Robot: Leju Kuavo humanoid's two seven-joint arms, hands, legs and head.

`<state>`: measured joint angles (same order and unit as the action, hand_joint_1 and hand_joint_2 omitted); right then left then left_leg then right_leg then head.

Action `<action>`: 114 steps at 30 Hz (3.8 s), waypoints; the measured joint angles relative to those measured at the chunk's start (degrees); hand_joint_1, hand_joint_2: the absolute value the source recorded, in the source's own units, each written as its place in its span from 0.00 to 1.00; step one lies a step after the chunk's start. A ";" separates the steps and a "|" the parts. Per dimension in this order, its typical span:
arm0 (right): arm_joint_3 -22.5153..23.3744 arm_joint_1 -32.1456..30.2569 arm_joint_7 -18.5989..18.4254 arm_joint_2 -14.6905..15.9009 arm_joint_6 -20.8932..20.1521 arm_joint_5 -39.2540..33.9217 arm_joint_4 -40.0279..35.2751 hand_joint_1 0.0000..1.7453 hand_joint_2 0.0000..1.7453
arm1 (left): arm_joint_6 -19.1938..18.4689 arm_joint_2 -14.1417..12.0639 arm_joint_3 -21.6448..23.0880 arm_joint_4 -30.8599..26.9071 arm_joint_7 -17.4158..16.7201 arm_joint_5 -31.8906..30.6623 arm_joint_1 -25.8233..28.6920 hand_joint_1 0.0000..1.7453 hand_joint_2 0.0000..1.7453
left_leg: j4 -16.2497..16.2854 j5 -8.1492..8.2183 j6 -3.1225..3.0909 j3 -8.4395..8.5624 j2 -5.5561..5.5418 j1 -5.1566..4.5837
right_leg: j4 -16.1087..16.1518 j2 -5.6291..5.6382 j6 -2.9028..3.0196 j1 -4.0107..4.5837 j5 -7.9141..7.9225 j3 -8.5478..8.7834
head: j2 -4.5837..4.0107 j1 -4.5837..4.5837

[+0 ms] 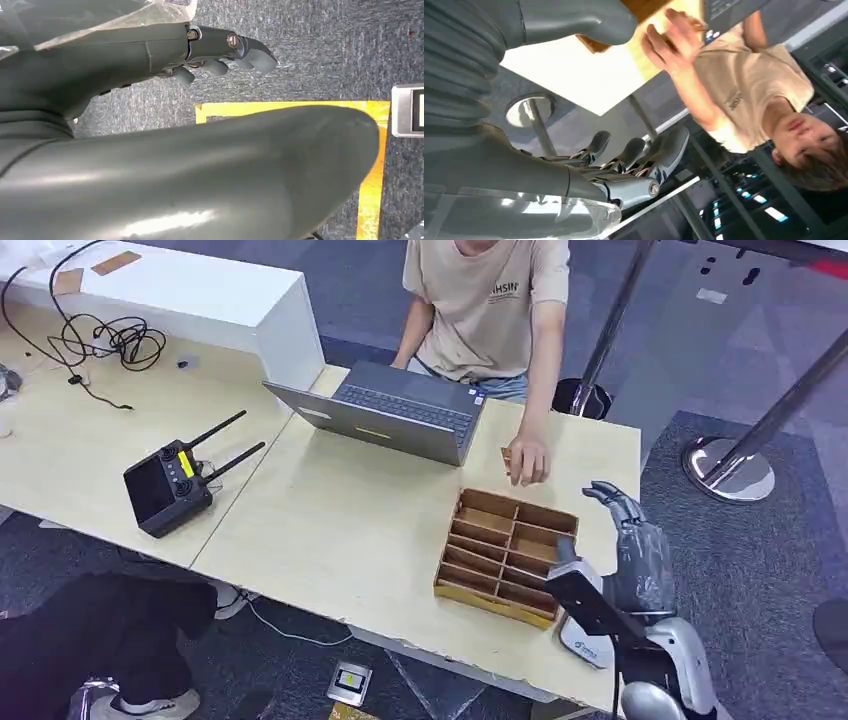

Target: Pass the card to the sensor for recognition and then transmit it.

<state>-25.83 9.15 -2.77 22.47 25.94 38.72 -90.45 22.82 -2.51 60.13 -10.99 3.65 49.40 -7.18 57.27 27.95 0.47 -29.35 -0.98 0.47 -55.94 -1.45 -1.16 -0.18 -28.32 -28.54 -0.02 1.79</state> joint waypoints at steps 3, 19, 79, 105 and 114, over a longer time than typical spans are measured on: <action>-0.42 -0.62 -1.01 0.04 0.55 1.30 0.53 0.35 1.00 | 0.00 0.00 0.00 0.00 0.00 0.15 0.00 0.00 0.00 | 0.00 0.00 0.00 0.00 0.00 0.00 | 0.00 0.00 0.00 0.00 0.00 0.00 | 0.00 0.00; -2.69 -3.47 -2.89 0.33 3.13 2.56 4.35 0.46 1.00 | 0.09 0.00 -0.11 0.00 -0.02 0.35 0.02 0.00 0.00 | 0.00 0.00 0.00 0.01 0.00 0.00 | 0.00 0.00 0.00 0.00 0.00 0.00 | 0.00 0.00; -8.31 -0.51 -4.24 -1.51 8.48 8.75 20.74 1.00 1.00 | -0.09 0.90 -0.09 0.00 -1.09 -0.31 -0.76 0.00 0.00 | 0.00 0.00 0.00 0.03 0.00 0.00 | 0.00 0.00 0.00 0.00 0.00 0.03 | 0.00 -0.02; -8.31 -0.12 -3.91 -2.19 9.07 7.72 23.63 0.00 1.00 | -0.02 1.14 -0.09 0.00 -1.29 -0.63 -0.75 0.00 0.00 | 0.00 -0.01 0.00 0.20 0.02 0.00 | 0.00 0.00 0.00 0.00 0.00 0.19 | 0.00 -0.02; -8.24 0.52 -3.91 -2.32 10.49 7.55 24.09 0.00 1.00 | 0.00 1.18 -0.09 0.00 -1.29 -0.70 -0.76 0.00 0.00 | 0.00 -0.01 0.00 0.40 0.07 0.00 | 0.00 0.03 0.00 0.00 0.00 0.35 | 0.00 -0.02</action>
<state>-34.07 9.67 -6.69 20.15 36.44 46.27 -66.36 22.82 -1.33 60.04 -10.99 2.36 48.70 -7.94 57.27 27.94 0.46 -28.95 -0.91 0.47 -55.94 -1.42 -1.16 -0.17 -28.32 -28.19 -0.02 1.77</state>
